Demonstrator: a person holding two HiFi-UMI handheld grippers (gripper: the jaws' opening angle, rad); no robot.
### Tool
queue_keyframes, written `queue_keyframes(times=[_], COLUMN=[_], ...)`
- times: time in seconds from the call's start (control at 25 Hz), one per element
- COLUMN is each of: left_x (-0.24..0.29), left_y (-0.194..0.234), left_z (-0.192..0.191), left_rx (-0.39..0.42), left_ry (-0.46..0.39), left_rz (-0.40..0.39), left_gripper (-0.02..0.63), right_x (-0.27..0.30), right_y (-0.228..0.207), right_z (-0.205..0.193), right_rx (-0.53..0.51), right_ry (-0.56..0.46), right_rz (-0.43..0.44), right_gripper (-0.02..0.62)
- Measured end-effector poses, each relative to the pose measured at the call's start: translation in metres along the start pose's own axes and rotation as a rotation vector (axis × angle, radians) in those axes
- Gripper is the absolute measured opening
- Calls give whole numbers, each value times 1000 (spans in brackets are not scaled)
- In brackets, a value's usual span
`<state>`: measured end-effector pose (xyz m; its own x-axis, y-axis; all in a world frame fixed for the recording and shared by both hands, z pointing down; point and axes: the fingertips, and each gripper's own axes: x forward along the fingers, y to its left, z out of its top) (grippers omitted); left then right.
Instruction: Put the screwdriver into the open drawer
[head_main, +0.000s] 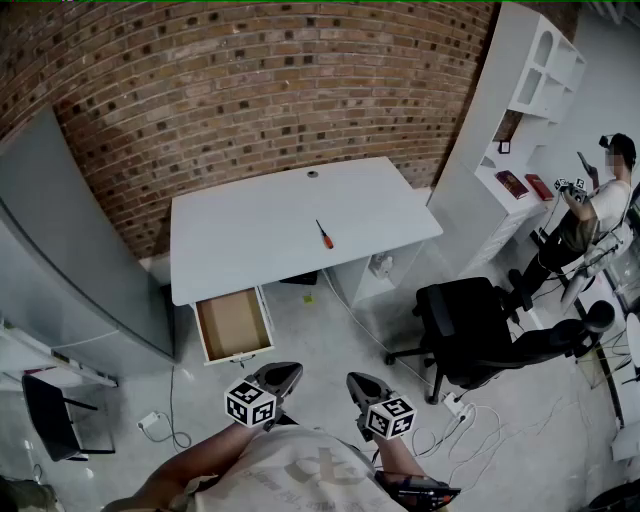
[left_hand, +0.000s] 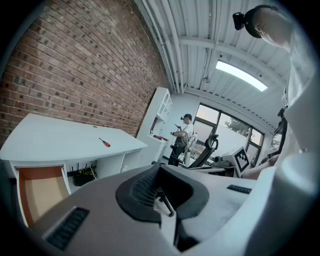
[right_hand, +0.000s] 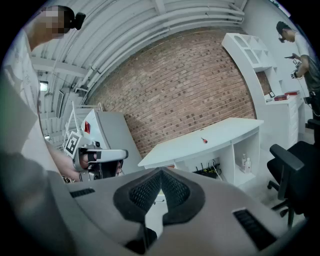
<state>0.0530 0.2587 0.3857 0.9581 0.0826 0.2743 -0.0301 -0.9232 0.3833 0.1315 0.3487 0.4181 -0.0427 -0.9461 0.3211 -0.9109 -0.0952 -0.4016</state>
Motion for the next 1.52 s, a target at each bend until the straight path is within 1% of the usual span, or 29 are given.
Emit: queue_keyframes(times=[0.16, 0.28, 0.56, 0.8, 1.08, 1.2, 1.36, 1.52], left_x=[2, 3, 12, 17, 17, 16, 6, -1], left_y=[-1, -3, -15, -25, -36, -39, -34, -27], left_z=[3, 3, 0, -2, -6, -4, -1, 0], left_rx=[3, 7, 7, 19, 30, 34, 37, 30], left_ry=[4, 6, 21, 26, 25, 21, 17, 5], left_rz=[-10, -16, -27, -42, -31, -30, -9, 18], left_gripper=[18, 18, 18, 18, 18, 18, 18, 18], right_x=[3, 4, -12, -20, -34, -35, -26, -18], right_y=[7, 4, -13, -18, -24, -25, -19, -18], right_z=[1, 0, 1, -2, -11, -11, -13, -10], right_rx=[-16, -7, 15, 29, 54, 45, 10, 16], right_ry=[9, 11, 6, 3, -10, -2, 27, 20], right_rz=[9, 7, -49, -64, -71, -77, -67, -57], right_gripper=[23, 23, 23, 23, 23, 25, 23, 23])
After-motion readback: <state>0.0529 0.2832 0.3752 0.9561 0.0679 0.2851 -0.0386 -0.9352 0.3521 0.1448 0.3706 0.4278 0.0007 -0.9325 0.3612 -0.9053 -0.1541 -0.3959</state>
